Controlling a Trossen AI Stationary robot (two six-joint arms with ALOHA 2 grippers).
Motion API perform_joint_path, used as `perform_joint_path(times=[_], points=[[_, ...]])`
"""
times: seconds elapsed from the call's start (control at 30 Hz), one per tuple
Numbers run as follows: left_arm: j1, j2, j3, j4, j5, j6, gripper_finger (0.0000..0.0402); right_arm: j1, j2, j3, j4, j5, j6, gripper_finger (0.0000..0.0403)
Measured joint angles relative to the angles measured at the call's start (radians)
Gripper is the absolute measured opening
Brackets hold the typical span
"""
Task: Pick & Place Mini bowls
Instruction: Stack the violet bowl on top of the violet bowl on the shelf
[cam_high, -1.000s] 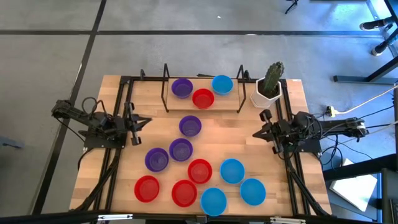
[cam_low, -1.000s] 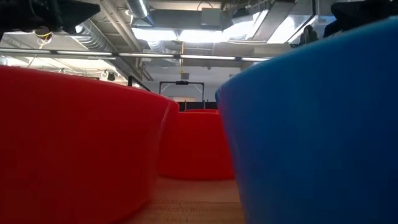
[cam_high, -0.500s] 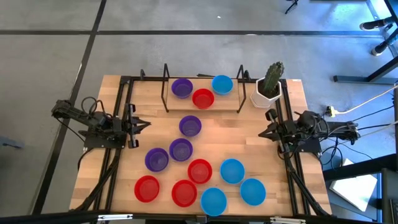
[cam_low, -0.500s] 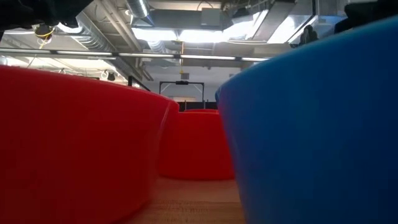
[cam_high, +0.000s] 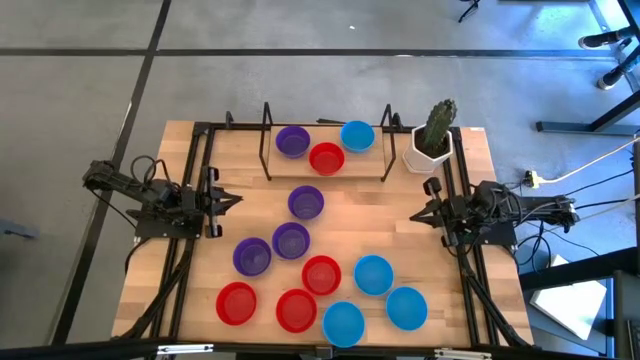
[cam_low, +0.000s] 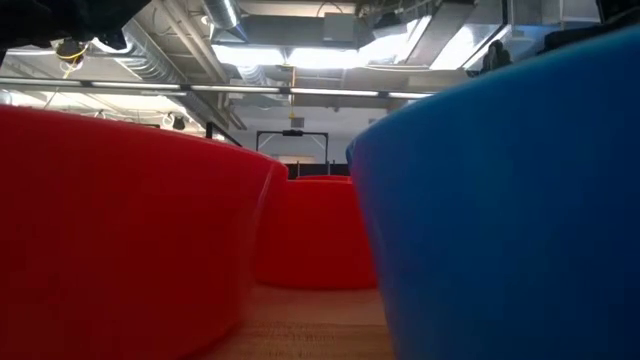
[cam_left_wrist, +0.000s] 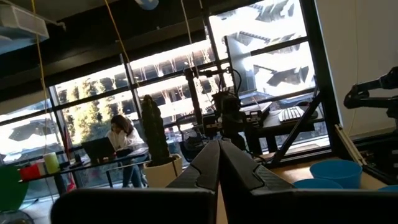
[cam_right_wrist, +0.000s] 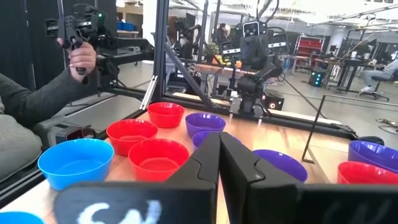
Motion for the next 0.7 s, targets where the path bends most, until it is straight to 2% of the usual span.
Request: perform_joint_path(times=[0.37, 0.43, 0.6, 0.7], points=[[0.000, 0.000, 0.000, -0.041, 0.000, -0.009, 0.0005, 0.000, 0.000, 0.000, -0.002, 0.015, 0.003, 0.0012], [0.000, 0.001, 0.000, -0.068, 0.034, -0.037, 0.0004, 0.000, 0.000, 0.000, -0.006, 0.015, 0.003, 0.0012], [0.000, 0.033, 0.000, -0.106, 0.200, -0.058, 0.0002, 0.000, 0.000, 0.000, -0.005, 0.018, 0.003, 0.0012], [0.000, 0.086, 0.036, -0.047, 0.207, -0.086, 0.0004, 0.000, 0.000, 0.000, -0.005, 0.026, 0.003, 0.0012]])
